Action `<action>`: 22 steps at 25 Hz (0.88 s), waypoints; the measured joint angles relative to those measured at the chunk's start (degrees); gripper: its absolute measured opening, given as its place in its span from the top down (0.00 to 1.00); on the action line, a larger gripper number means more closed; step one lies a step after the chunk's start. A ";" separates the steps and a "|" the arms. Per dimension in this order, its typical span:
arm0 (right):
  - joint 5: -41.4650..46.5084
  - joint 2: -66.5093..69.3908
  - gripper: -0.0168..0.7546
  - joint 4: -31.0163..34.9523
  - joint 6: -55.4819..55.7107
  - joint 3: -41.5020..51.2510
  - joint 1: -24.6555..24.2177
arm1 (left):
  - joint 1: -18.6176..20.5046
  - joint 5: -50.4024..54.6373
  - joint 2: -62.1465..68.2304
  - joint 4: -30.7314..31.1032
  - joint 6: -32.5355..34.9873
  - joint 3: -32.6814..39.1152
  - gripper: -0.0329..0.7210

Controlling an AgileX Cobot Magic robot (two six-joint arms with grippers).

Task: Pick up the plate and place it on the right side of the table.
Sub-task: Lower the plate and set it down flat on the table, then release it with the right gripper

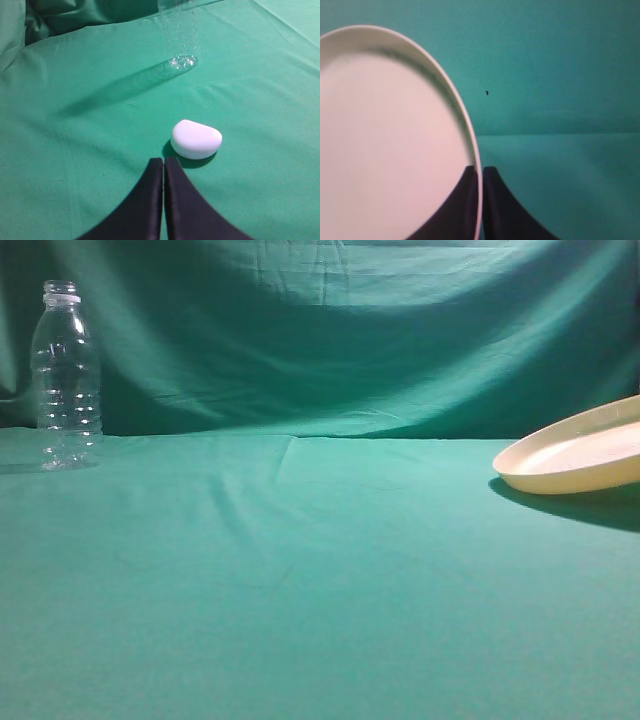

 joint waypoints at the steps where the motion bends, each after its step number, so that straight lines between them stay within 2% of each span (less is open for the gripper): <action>1: -1.34 0.98 0.98 0.04 -0.30 0.66 0.00 | 0.00 0.00 0.00 0.00 0.00 0.00 0.96; 9: -7.69 7.80 0.98 0.14 -0.66 1.22 0.00 | 0.00 0.00 0.00 0.00 0.00 0.00 0.96; 10: -7.79 8.08 0.89 0.14 -0.66 1.22 0.00 | 0.00 0.00 0.00 0.00 0.00 0.00 0.96; 12: -7.79 8.35 0.89 0.02 -0.66 1.22 0.00 | 0.00 0.00 0.00 0.00 0.00 0.00 0.96; 13: -7.79 8.35 0.79 0.02 -0.66 1.22 0.00 | 0.00 0.00 0.00 0.00 0.00 0.00 0.96; 18: -5.31 8.35 0.46 -0.59 -0.66 0.49 0.00 | 0.00 0.00 0.00 0.00 0.00 0.00 0.96; 19: -3.44 8.35 0.42 -0.70 -0.66 -0.54 0.00 | 0.00 0.00 0.00 0.00 0.00 0.00 0.96; 22: 5.36 8.35 0.43 -0.83 -0.66 -6.03 0.00 | 0.00 0.00 0.00 0.00 0.00 0.00 0.96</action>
